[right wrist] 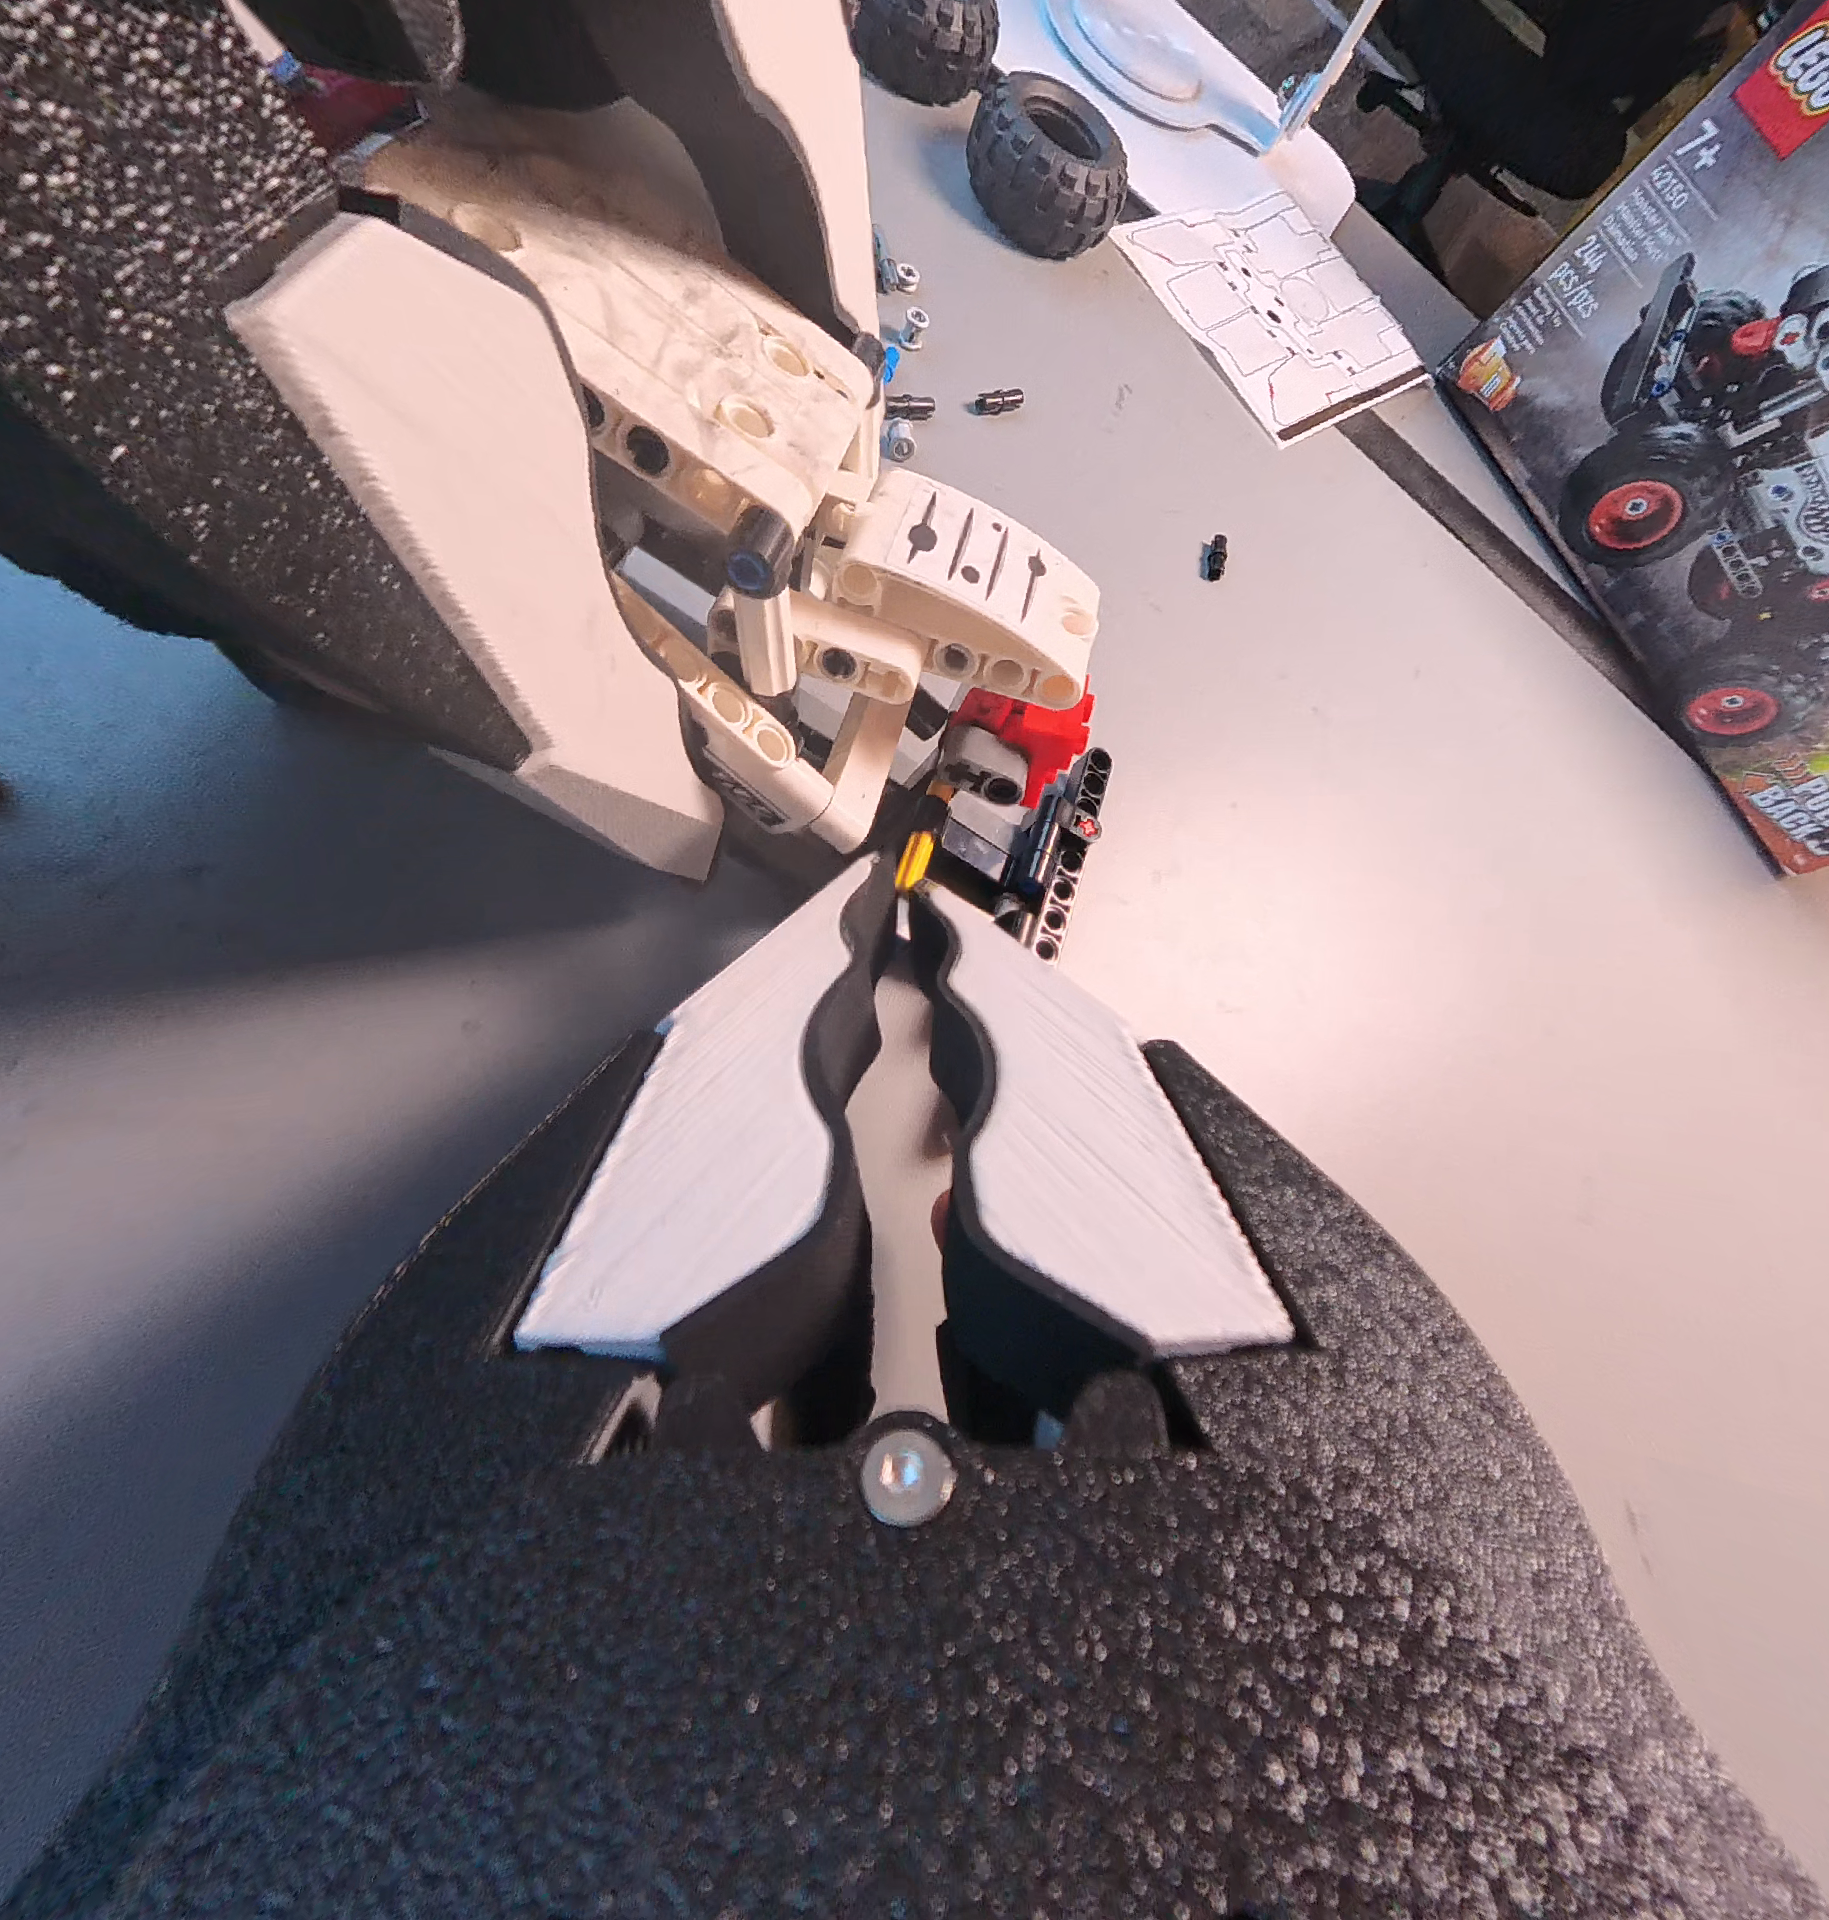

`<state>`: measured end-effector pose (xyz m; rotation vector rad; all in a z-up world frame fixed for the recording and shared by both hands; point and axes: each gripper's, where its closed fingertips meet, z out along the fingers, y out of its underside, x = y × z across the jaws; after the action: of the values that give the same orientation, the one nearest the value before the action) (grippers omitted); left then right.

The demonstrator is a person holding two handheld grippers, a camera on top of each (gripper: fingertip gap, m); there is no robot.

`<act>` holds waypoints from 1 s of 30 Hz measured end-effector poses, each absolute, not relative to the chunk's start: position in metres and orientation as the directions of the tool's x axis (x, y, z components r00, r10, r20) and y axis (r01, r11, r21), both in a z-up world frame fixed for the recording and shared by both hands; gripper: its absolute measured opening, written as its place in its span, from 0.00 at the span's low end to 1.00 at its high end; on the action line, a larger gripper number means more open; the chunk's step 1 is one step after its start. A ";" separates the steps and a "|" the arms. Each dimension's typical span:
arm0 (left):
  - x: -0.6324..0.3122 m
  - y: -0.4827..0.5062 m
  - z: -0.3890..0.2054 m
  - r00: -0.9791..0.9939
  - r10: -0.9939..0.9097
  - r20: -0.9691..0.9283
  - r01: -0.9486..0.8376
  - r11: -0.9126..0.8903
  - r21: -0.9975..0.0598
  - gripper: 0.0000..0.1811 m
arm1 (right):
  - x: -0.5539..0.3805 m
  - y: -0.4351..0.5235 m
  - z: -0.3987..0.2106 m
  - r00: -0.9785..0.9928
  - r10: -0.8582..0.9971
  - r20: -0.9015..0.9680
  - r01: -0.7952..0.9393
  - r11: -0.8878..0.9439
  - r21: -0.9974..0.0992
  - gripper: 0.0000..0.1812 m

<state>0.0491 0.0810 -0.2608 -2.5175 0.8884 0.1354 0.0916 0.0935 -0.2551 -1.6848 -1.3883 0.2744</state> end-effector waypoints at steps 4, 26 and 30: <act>0.018 0.089 -0.259 0.824 -0.499 -0.267 -0.566 -0.728 -0.387 0.46 | 0.115 0.084 -0.248 0.348 0.862 0.368 0.663 0.052 -0.746 0.00; 0.052 0.078 -0.260 0.734 -0.596 -0.324 -0.678 -0.633 -0.372 0.47 | 0.087 0.095 -0.256 0.356 0.916 -0.183 0.630 -0.380 -0.677 0.04; 0.053 0.077 -0.260 0.731 -0.603 -0.317 -0.681 -0.627 -0.377 0.47 | 0.088 0.094 -0.256 0.376 0.908 -0.186 0.615 -0.395 -0.683 0.04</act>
<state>0.0526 0.0773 -0.2596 -2.4562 0.9774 0.2196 0.0877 0.0941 -0.2558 -2.1294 -1.3083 0.7554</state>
